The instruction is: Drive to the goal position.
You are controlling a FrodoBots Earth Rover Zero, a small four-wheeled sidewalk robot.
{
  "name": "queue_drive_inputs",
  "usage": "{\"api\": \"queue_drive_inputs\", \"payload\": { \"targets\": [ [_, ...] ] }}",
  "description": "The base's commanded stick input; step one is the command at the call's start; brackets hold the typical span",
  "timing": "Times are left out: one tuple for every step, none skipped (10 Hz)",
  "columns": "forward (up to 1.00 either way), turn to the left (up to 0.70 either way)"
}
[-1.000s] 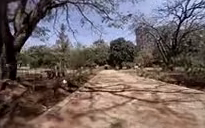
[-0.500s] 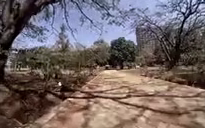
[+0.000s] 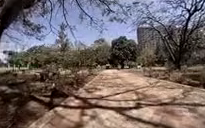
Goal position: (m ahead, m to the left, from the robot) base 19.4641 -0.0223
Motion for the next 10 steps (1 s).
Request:
{"api": "queue_drive_inputs", "payload": {
  "targets": [
    [1.0,0.0],
    [1.0,0.0],
    [1.0,0.0],
    [1.0,0.0],
    [1.0,0.0],
    [1.0,0.0],
    [1.0,0.0],
    [1.0,0.0],
    [1.0,0.0],
    [1.0,0.0]
  ]
}}
